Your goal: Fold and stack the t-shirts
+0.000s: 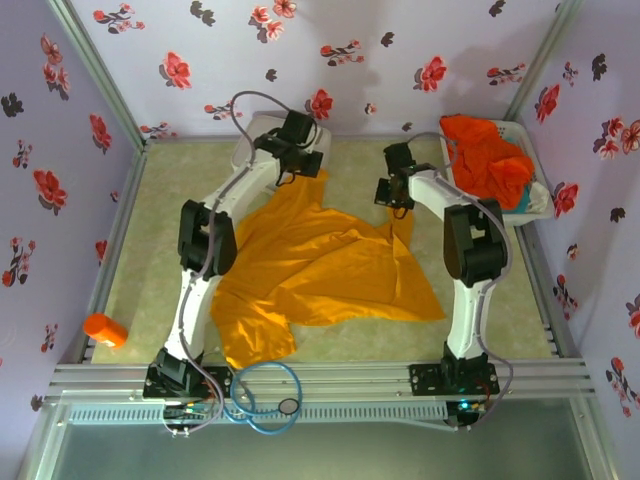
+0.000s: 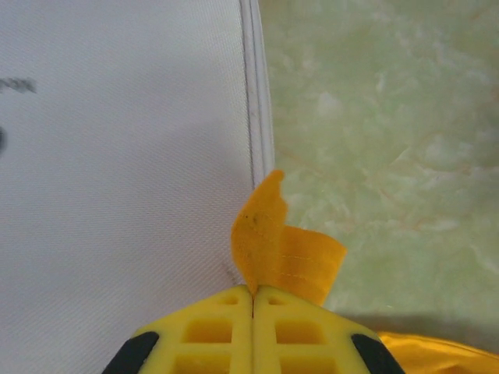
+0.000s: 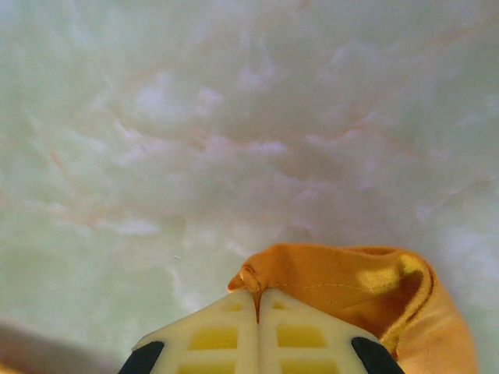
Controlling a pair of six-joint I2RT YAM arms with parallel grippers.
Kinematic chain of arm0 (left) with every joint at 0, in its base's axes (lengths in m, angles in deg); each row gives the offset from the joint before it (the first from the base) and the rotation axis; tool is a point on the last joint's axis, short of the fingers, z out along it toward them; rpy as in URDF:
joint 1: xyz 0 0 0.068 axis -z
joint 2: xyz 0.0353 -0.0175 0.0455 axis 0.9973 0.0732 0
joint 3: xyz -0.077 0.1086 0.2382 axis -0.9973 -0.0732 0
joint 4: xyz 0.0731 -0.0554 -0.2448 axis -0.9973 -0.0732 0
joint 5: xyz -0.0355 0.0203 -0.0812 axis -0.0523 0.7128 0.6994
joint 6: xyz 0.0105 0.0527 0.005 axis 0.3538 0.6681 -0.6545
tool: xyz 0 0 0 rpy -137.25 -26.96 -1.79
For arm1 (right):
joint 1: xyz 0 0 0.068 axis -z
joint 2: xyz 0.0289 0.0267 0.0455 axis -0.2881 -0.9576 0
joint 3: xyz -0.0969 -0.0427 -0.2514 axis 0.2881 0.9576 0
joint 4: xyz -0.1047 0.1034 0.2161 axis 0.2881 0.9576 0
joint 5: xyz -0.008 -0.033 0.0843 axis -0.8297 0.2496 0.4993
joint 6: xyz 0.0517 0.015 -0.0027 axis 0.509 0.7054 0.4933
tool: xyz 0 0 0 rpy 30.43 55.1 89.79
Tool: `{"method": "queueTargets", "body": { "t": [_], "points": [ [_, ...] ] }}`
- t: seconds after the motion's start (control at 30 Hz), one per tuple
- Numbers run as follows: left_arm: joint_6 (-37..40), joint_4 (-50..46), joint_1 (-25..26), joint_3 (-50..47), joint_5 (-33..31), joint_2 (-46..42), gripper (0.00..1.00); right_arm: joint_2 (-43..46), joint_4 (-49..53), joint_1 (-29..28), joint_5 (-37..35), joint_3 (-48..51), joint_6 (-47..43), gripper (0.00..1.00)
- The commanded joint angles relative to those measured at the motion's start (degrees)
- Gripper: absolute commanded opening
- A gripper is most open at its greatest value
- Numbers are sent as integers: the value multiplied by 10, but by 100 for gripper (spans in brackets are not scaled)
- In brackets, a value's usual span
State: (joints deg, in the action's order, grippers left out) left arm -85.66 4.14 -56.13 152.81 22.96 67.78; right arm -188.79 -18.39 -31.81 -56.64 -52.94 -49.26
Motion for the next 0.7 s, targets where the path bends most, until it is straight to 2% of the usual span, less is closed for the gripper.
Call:
{"method": "queueTargets", "body": {
  "t": [0.0, 0.2, 0.4, 0.5, 0.67],
  "points": [
    [8, -21, -14, 0, -10, -73, 0, 55, -33, 25, 36, 11, 48, 0],
    [12, -28, -49, -14, -18, -118, 0, 82, -103, 76, 87, 42, 111, 0],
    [23, 0, -102, -48, -29, -146, 0, 58, -149, 116, 132, 39, 157, 0],
    [24, 14, -119, -58, -52, -146, 0, 28, -148, 122, 166, 13, 168, 0],
    [14, 23, -142, -65, -110, -134, 0, 7, -147, 124, 163, 3, 170, 0]
  ]
}}
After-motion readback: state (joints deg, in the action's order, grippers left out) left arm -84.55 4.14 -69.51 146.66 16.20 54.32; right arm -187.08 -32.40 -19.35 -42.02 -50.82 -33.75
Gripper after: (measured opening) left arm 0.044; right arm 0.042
